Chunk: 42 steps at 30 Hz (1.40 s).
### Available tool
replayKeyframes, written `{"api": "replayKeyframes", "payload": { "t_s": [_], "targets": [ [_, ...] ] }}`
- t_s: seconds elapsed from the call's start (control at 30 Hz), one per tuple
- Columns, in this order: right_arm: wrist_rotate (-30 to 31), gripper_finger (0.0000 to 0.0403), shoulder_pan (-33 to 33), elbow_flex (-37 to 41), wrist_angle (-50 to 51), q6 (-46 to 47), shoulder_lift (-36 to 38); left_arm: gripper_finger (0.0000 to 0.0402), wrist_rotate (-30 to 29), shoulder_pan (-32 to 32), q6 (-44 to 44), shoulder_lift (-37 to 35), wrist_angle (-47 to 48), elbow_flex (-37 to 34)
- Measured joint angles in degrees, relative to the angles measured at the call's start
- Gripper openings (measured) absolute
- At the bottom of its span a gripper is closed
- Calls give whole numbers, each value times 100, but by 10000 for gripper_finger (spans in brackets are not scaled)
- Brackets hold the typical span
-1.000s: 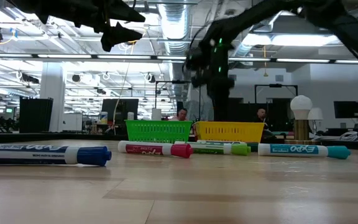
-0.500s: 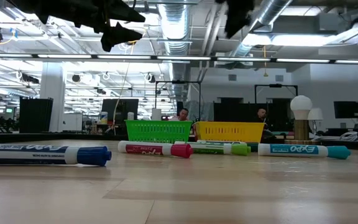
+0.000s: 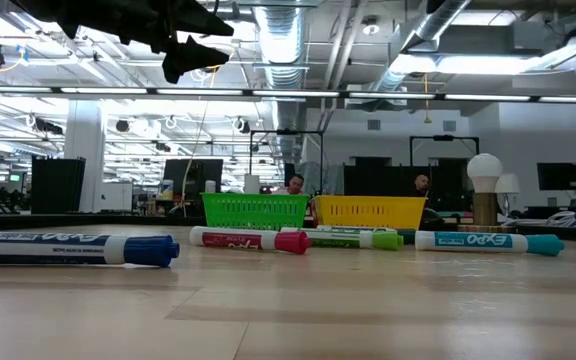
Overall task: Pick & Place Markers
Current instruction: Put the large light blue highlighter into the red bin
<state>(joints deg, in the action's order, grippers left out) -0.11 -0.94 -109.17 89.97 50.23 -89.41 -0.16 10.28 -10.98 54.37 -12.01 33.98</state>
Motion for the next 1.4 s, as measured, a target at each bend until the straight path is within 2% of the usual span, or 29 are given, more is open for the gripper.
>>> {"api": "replayKeyframes", "payload": {
  "t_s": [0.17,0.57,0.73,1.0,1.13,1.27,1.4],
  "targets": [
    [13,161,-419,465,3,942,-57,260,0,0,0,0,0,0],
    [-160,186,-1148,2373,-122,3038,-78,260,0,-2,0,0,2,0],
    [-191,173,-1348,3056,-584,3826,-78,260,0,0,0,0,2,0],
    [-753,142,-1549,4110,-590,4058,10,260,0,0,0,0,2,0],
    [-878,126,-1637,4633,-957,4321,330,260,0,0,0,0,2,0],
    [-822,113,-1729,5183,-1746,4655,824,260,0,0,0,0,4,0],
    [-742,108,-1802,5703,-2114,4975,1253,260,0,-1,2,0,4,0]
  ]
}}
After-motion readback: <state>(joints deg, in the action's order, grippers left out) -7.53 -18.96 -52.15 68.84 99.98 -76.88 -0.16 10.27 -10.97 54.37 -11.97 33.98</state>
